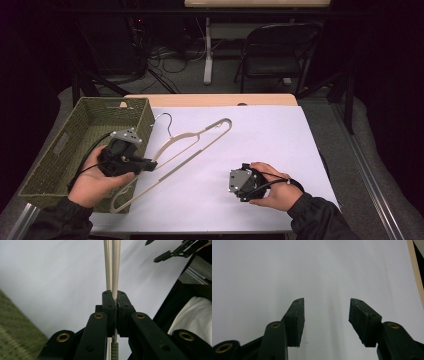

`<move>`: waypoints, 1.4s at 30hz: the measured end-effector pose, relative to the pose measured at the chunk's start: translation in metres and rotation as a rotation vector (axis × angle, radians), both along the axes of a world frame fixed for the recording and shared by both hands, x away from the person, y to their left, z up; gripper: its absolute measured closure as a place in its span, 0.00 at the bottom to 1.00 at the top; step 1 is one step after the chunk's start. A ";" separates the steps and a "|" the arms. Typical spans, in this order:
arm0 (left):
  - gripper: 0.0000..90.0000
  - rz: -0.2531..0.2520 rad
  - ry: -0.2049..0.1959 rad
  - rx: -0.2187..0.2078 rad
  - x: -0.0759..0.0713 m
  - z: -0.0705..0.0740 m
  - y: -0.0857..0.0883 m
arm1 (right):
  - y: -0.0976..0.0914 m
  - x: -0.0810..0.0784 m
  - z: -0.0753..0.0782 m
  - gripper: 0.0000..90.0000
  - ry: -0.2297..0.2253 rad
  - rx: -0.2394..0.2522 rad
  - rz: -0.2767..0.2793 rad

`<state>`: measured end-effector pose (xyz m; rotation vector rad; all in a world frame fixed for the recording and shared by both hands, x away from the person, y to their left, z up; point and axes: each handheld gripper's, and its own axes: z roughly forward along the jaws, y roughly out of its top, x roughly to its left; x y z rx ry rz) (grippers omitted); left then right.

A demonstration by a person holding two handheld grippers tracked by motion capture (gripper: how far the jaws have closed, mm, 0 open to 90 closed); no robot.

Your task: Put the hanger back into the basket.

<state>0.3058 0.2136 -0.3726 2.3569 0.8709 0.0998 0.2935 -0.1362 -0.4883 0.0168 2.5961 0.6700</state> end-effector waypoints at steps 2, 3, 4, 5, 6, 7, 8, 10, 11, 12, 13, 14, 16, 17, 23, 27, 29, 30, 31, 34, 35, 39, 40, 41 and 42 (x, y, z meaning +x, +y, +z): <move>0.97 0.019 -0.008 0.005 0.002 0.004 0.008 | -0.001 0.001 0.000 0.50 -0.015 -0.001 -0.001; 0.97 0.022 -0.007 0.009 0.002 0.005 0.011 | -0.002 0.001 -0.001 0.50 -0.021 0.002 -0.004; 0.97 0.029 -0.010 0.009 0.002 0.007 0.015 | -0.003 0.001 -0.001 0.50 -0.022 0.004 -0.003; 0.97 0.037 -0.013 0.012 0.003 0.010 0.019 | -0.003 0.002 -0.001 0.50 -0.024 0.007 0.002; 0.97 0.048 -0.018 0.014 0.003 0.015 0.024 | -0.004 0.002 -0.002 0.50 -0.021 0.010 -0.003; 0.97 0.056 -0.028 0.016 0.003 0.018 0.028 | -0.004 0.002 -0.001 0.50 -0.025 -0.001 -0.001; 0.97 0.061 -0.032 0.017 0.003 0.021 0.032 | -0.004 0.003 -0.001 0.50 -0.026 0.004 0.000; 0.97 0.079 -0.050 0.022 0.004 0.028 0.042 | -0.004 0.004 -0.002 0.50 -0.034 0.015 -0.003; 0.97 0.097 -0.059 0.020 0.005 0.032 0.050 | -0.005 0.004 -0.002 0.50 -0.037 0.010 -0.008; 0.97 0.104 -0.060 0.021 0.006 0.034 0.055 | -0.005 0.005 -0.003 0.50 -0.030 0.015 -0.012; 0.97 0.120 -0.070 0.019 0.007 0.037 0.062 | -0.005 0.006 -0.003 0.50 -0.038 0.013 -0.006; 0.97 0.121 -0.077 0.022 0.008 0.038 0.068 | -0.005 0.007 -0.003 0.50 -0.043 0.012 -0.003; 0.97 0.122 -0.083 0.026 0.011 0.040 0.080 | -0.005 0.007 -0.004 0.49 -0.053 0.009 -0.005; 0.97 0.128 -0.082 0.028 0.013 0.039 0.088 | -0.005 0.007 -0.004 0.49 -0.051 0.006 -0.003; 0.97 0.196 -0.072 0.038 0.023 0.033 0.127 | -0.004 0.008 -0.007 0.49 -0.066 -0.007 -0.002; 0.97 0.237 -0.067 0.043 0.028 0.032 0.146 | -0.002 0.008 -0.008 0.48 -0.068 -0.007 -0.009; 0.97 0.256 -0.078 0.065 0.031 0.032 0.153 | -0.002 0.008 -0.008 0.48 -0.066 -0.007 -0.013; 0.97 0.267 -0.081 0.068 0.032 0.031 0.156 | -0.002 0.008 -0.008 0.48 -0.068 -0.008 -0.014; 0.97 0.265 -0.092 0.085 0.034 0.030 0.160 | -0.002 0.008 -0.009 0.48 -0.066 -0.007 -0.016; 0.97 0.290 -0.088 0.099 0.038 0.028 0.169 | -0.004 0.010 -0.009 0.48 -0.072 -0.007 -0.014; 0.97 0.292 -0.088 0.105 0.038 0.027 0.171 | -0.004 0.009 -0.009 0.48 -0.070 -0.006 -0.024; 0.97 0.306 -0.091 0.105 0.041 0.021 0.181 | -0.006 0.010 -0.009 0.48 -0.072 -0.008 -0.033; 0.97 0.303 -0.098 0.109 0.041 0.020 0.183 | -0.006 0.010 -0.009 0.48 -0.071 -0.009 -0.036; 0.97 0.306 -0.099 0.110 0.041 0.018 0.185 | -0.007 0.010 -0.009 0.48 -0.069 -0.018 -0.031; 0.97 0.308 -0.100 0.109 0.042 0.017 0.188 | -0.007 0.010 -0.009 0.48 -0.065 -0.023 -0.031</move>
